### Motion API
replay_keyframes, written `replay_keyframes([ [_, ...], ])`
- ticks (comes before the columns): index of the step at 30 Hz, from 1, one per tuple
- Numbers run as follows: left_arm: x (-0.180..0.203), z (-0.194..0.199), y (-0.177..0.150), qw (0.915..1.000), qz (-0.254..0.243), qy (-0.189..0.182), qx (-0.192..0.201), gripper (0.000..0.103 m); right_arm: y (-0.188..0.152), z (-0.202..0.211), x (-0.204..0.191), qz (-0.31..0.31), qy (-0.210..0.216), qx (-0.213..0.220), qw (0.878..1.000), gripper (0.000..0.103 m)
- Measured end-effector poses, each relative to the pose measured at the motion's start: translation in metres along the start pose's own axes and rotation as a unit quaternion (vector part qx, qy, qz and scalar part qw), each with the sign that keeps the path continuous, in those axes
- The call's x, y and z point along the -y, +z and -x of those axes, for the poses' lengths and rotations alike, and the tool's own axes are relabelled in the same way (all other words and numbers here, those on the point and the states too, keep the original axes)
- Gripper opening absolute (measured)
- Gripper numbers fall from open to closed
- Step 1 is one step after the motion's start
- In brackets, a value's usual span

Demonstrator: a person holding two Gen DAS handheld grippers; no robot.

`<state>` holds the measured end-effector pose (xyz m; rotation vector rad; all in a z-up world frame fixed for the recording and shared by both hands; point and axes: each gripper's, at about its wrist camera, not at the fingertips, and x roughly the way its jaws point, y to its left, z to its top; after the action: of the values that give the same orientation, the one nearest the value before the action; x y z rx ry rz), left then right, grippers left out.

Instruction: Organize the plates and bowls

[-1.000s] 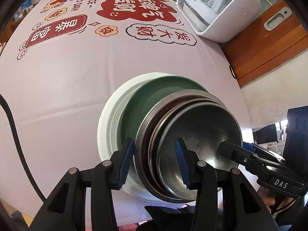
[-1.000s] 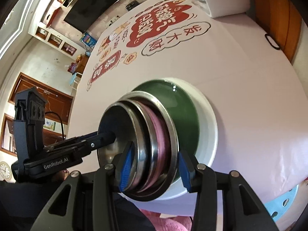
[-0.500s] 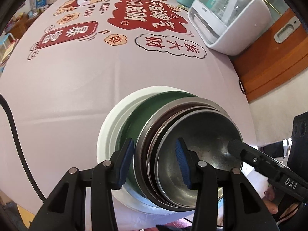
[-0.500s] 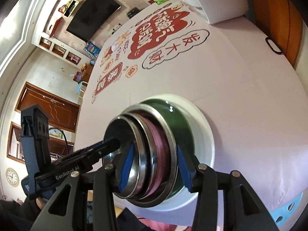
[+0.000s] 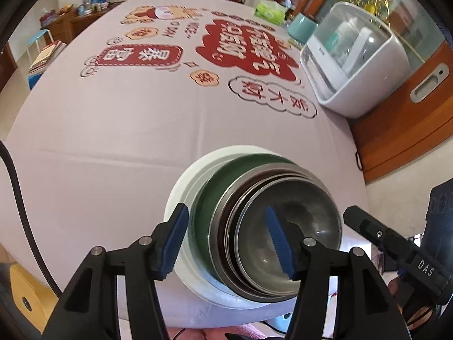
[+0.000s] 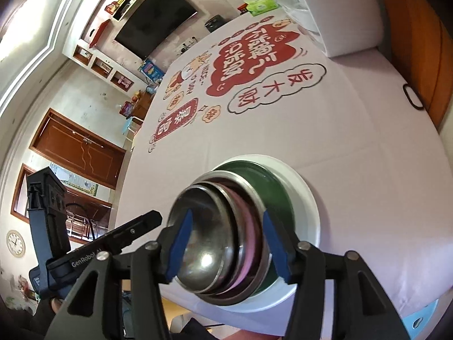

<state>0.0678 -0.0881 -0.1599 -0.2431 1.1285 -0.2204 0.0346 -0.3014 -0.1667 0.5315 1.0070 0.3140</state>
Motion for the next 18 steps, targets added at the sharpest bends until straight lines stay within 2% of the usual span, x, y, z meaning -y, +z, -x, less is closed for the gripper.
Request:
replay_keyframes([
  [3,-0.003,0.014,-0.004,0.9999,0.01,0.002,0.013,0.066,-0.003,0.005,-0.011,0.014,-0.004,0.005,1.0,0.057],
  [7,-0.008,0.034,-0.012,0.9994,0.015,0.008,0.032,0.067,-0.012,0.015,-0.027,0.036,-0.018,0.013,0.999,0.06],
  [10,-0.012,0.052,-0.021,0.9987,0.005,0.019,0.047,0.071,-0.023,0.024,-0.043,0.05,-0.026,0.021,0.998,0.065],
  [15,-0.017,0.083,-0.037,0.997,-0.01,0.027,0.071,0.072,-0.047,0.039,-0.07,0.077,-0.052,0.037,0.995,0.066],
  [18,-0.019,0.095,-0.046,0.9965,-0.023,0.039,0.07,0.08,-0.063,0.049,-0.086,0.09,-0.069,0.048,0.992,0.071],
])
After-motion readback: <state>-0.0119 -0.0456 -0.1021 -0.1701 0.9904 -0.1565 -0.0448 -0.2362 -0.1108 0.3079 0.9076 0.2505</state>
